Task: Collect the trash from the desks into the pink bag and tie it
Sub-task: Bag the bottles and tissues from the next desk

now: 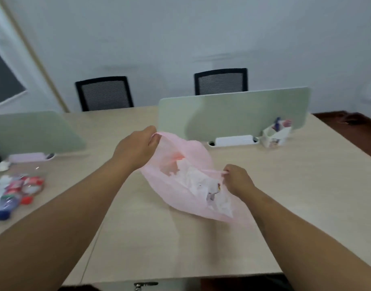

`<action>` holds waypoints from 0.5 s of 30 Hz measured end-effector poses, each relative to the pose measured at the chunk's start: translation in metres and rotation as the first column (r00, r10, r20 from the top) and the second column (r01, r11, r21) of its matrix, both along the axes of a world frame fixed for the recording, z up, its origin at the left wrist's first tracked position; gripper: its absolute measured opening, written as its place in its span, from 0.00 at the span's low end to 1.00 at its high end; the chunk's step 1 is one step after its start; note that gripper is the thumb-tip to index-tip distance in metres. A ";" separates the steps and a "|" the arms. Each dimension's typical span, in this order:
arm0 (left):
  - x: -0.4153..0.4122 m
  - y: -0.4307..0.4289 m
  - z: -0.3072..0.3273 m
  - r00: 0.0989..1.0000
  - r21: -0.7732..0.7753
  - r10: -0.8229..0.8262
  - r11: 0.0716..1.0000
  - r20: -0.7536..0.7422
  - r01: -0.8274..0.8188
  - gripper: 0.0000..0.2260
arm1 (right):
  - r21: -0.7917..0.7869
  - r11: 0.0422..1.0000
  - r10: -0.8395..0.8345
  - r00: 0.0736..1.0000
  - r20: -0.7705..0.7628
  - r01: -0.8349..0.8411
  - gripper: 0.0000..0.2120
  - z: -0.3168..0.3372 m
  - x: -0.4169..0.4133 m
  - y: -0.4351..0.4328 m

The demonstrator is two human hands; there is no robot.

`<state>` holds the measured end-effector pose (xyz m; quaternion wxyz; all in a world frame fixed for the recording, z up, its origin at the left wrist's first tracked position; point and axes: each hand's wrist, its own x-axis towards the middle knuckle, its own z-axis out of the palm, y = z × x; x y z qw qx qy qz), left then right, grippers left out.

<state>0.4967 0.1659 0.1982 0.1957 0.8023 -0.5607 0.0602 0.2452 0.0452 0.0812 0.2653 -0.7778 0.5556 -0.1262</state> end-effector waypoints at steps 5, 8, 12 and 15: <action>0.067 0.061 -0.011 0.968 -0.017 0.250 0.968 0.024 -0.249 0.13 | 0.000 0.995 0.094 0.940 0.326 -0.100 0.10 0.027 0.072 0.004; 0.102 0.100 -0.020 0.927 -0.041 0.374 0.927 0.022 -0.373 0.14 | -0.058 0.972 0.232 0.914 0.333 -0.226 0.10 0.039 0.119 0.021; 0.147 0.157 -0.039 0.869 -0.066 0.494 0.867 -0.012 -0.494 0.15 | -0.042 0.938 0.335 0.871 0.358 -0.344 0.11 0.049 0.185 0.058; 0.182 0.191 -0.052 0.827 -0.063 0.562 0.824 -0.022 -0.562 0.14 | -0.026 0.921 0.370 0.853 0.367 -0.388 0.11 0.050 0.232 0.086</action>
